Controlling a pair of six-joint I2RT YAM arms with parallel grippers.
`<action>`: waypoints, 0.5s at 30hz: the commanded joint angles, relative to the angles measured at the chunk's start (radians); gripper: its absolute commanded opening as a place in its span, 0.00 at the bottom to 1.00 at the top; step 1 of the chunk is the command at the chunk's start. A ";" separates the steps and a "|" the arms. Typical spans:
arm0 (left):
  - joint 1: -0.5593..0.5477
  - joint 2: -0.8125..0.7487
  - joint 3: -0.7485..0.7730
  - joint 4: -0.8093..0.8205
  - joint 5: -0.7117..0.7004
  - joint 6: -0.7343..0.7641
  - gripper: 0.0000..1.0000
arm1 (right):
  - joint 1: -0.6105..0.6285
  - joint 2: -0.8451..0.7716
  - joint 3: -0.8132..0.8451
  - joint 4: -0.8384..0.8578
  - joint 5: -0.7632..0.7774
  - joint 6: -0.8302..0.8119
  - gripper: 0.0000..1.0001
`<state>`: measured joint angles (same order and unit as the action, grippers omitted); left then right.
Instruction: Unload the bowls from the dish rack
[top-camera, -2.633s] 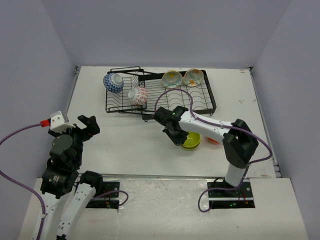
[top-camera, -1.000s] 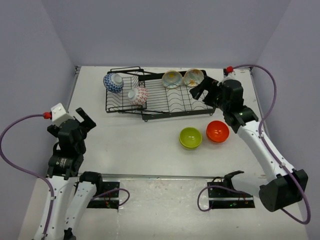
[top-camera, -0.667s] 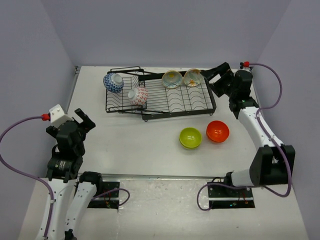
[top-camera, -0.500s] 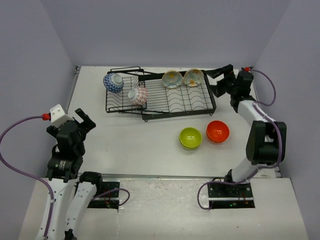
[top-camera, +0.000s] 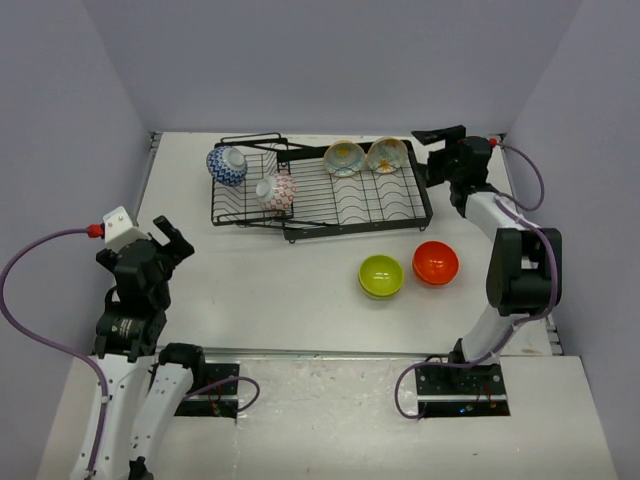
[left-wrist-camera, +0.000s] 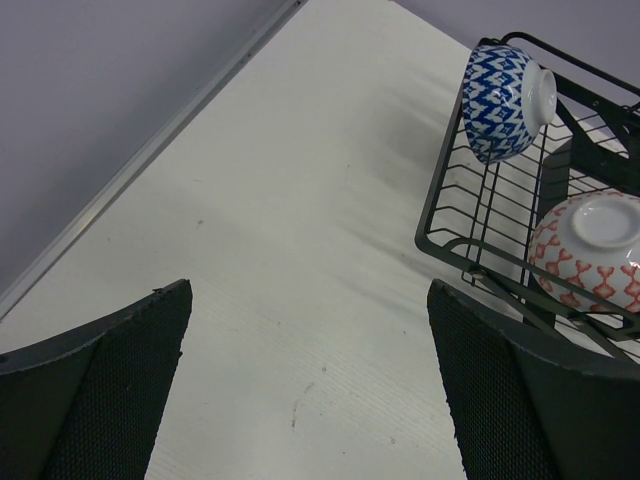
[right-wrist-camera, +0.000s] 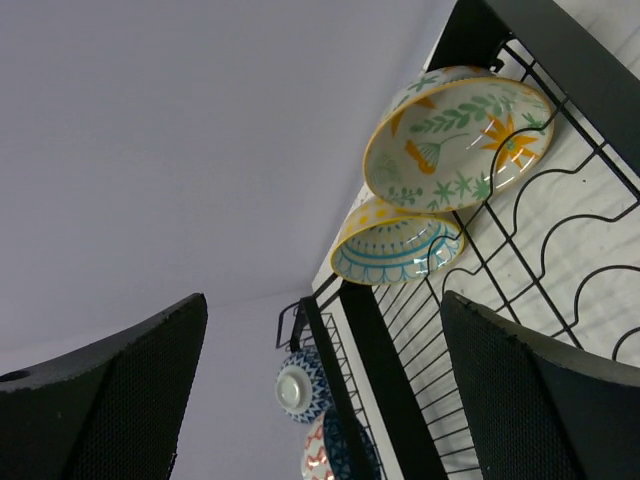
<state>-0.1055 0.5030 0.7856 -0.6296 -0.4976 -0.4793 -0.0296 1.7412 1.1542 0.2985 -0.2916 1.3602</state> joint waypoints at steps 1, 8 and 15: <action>0.007 0.000 0.017 0.031 0.007 0.004 1.00 | 0.081 0.050 0.109 -0.071 0.202 0.100 0.99; -0.005 0.011 0.017 0.024 0.002 0.001 1.00 | 0.172 0.181 0.271 -0.150 0.365 0.203 0.99; -0.010 0.009 0.018 0.019 -0.002 -0.001 1.00 | 0.192 0.268 0.334 -0.213 0.437 0.283 0.96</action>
<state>-0.1078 0.5079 0.7856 -0.6296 -0.4976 -0.4793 0.1635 1.9900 1.4605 0.1230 0.0555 1.5848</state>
